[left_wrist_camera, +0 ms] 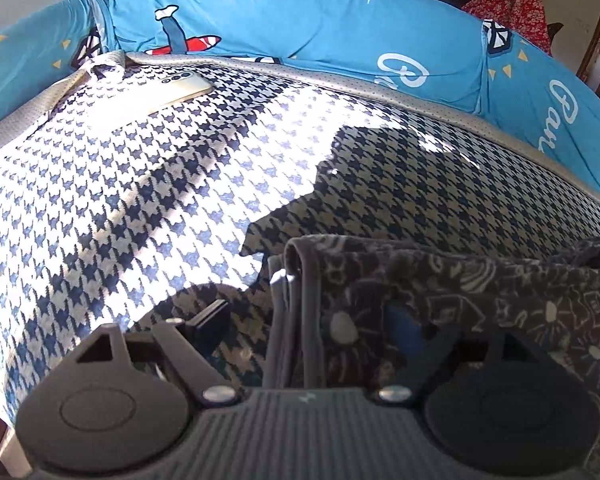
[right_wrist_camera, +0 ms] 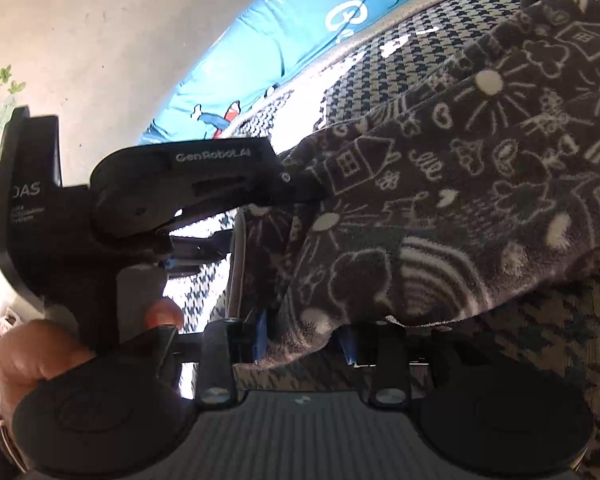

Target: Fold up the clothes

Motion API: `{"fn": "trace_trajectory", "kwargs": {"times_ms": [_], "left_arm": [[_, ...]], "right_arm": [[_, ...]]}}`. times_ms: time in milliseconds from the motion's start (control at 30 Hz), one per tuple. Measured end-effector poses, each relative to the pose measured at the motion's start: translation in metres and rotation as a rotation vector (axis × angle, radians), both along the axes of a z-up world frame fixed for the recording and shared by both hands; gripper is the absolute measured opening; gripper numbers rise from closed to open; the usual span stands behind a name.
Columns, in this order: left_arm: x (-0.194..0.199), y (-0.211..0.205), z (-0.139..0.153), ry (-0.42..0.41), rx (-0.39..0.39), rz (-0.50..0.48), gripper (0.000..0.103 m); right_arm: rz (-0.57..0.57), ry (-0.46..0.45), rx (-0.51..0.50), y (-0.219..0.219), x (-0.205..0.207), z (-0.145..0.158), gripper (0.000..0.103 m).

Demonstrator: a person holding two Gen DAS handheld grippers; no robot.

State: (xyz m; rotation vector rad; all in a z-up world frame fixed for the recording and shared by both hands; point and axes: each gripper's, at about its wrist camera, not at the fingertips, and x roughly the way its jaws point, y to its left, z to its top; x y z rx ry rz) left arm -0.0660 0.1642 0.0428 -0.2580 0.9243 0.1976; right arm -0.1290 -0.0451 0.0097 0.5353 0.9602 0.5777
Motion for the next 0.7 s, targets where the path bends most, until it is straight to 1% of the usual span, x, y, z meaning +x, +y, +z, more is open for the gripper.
{"fn": "trace_trajectory", "kwargs": {"times_ms": [67, 167, 267, 300, 367, 467, 533, 700], "left_arm": [[-0.004, 0.008, 0.002, -0.019, -0.013, 0.036, 0.083], [-0.011, 0.015, 0.013, -0.090, -0.015, 0.069, 0.084], [-0.018, 0.009, 0.027, -0.185, 0.024, 0.056, 0.088], [-0.019, 0.004, 0.032, -0.213, 0.036, 0.038, 0.089], [-0.020, -0.008, 0.037, -0.245, 0.067, -0.006, 0.091], [-0.020, -0.028, 0.036, -0.254, 0.097, -0.077, 0.097], [-0.018, -0.040, 0.031, -0.238, 0.084, -0.128, 0.097], [-0.017, -0.066, 0.017, -0.193, 0.109, -0.219, 0.097]], "right_arm": [[0.040, -0.037, -0.023, -0.003, -0.009, 0.006, 0.039], [0.081, -0.118, -0.058, -0.011, -0.025, 0.018, 0.038], [0.062, -0.168, -0.065, -0.026, -0.033, 0.028, 0.038], [0.044, -0.181, -0.071, -0.032, -0.032, 0.031, 0.038], [0.002, -0.202, -0.087, -0.043, -0.024, 0.038, 0.038], [-0.053, -0.225, -0.112, -0.058, -0.014, 0.049, 0.038], [-0.071, -0.231, -0.131, -0.064, -0.006, 0.054, 0.038], [-0.087, -0.268, -0.228, -0.074, 0.020, 0.062, 0.038]]}}
